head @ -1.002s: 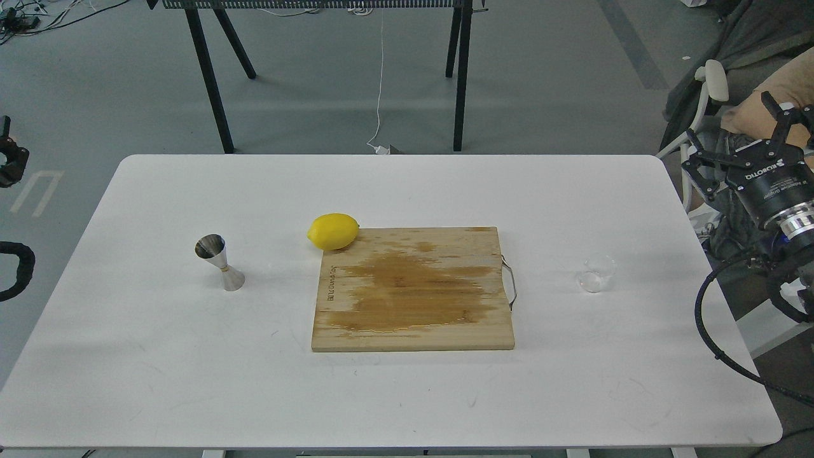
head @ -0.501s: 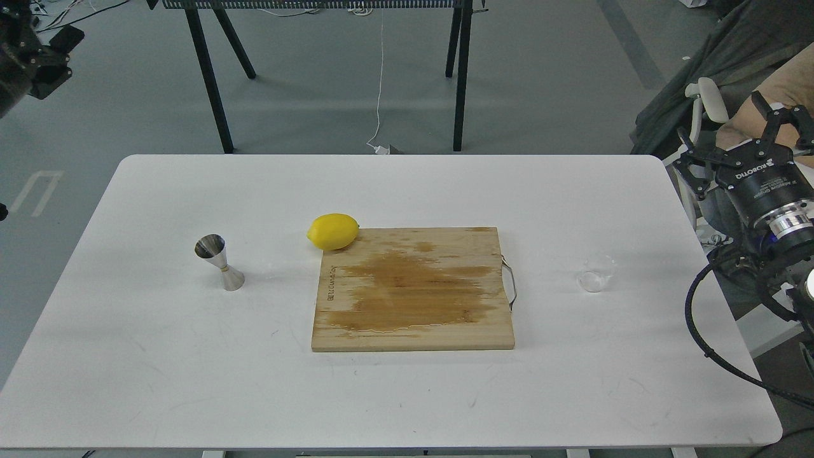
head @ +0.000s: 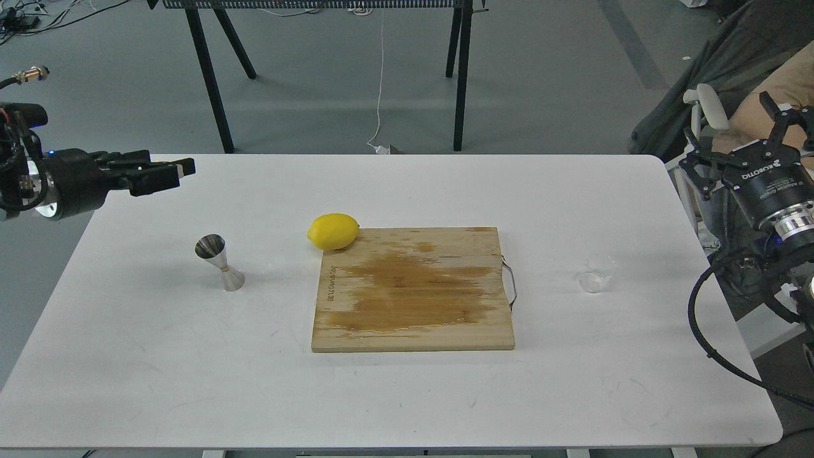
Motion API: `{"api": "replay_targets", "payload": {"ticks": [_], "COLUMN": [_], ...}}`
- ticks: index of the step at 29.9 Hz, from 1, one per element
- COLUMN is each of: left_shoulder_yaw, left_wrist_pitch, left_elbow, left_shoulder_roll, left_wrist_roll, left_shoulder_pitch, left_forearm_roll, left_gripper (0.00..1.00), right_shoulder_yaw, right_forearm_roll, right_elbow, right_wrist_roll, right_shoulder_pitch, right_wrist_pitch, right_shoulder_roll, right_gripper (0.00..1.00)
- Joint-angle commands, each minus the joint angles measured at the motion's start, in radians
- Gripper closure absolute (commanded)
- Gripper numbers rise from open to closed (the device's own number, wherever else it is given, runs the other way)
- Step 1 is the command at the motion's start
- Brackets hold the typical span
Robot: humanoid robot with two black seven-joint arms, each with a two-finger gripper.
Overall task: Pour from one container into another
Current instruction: 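Reach the left gripper toward the steel jigger, then close the left gripper around the steel jigger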
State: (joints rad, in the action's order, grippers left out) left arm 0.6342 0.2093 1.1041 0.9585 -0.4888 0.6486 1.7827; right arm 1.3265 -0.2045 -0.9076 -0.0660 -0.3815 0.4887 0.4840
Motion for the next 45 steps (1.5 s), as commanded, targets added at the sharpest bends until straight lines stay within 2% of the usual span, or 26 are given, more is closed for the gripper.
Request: {"api": "replay_targets", "payload": {"ticks": [1,5,9,20,26,36,45], "left_shoulder_yaw": [0.002,0.005,0.004,0.004,-0.004,-0.005,-0.011], "left_wrist_pitch": [-0.178,-0.313,-0.407,-0.482,-0.536,-0.542,-0.568], "left_elbow": [0.025,0.066,0.069,0.046,-0.016,-0.096,-0.087], "left_shoulder_roll": [0.017,0.012,-0.001,-0.098,-0.129,-0.204,-0.234], "left_wrist_roll": [0.000,0.000,0.000,0.000,0.000,0.000,0.000], "left_shoulder_pitch": [-0.075,-0.156,-0.213,-0.334,-0.368,-0.411,-0.440], "left_forearm_roll": [-0.002,-0.015,-0.080,-0.117,-0.115,-0.114,-0.115], "left_gripper": [0.01,0.01,0.01,0.01,0.01,0.01,0.01], "right_shoulder_yaw": [-0.006,-0.006,-0.006,-0.006,-0.006,-0.007,-0.004], "right_forearm_roll": [0.001,0.002,0.002,0.002,0.002,0.002,0.004], "right_elbow": [0.001,0.001,0.004,0.006,0.007,0.009,0.012], "right_wrist_roll": [0.000,0.000,0.000,0.000,0.000,0.000,0.000], "right_shoulder_pitch": [0.000,0.000,0.000,0.000,-0.003,-0.002,-0.003], "right_wrist_pitch": [0.000,0.000,0.000,0.000,0.000,0.000,0.000], "right_shoulder_roll": [-0.001,-0.001,-0.001,-0.001,-0.001,-0.001,0.001], "right_gripper": [0.01,0.01,0.01,0.01,0.01,0.01,0.01]}}
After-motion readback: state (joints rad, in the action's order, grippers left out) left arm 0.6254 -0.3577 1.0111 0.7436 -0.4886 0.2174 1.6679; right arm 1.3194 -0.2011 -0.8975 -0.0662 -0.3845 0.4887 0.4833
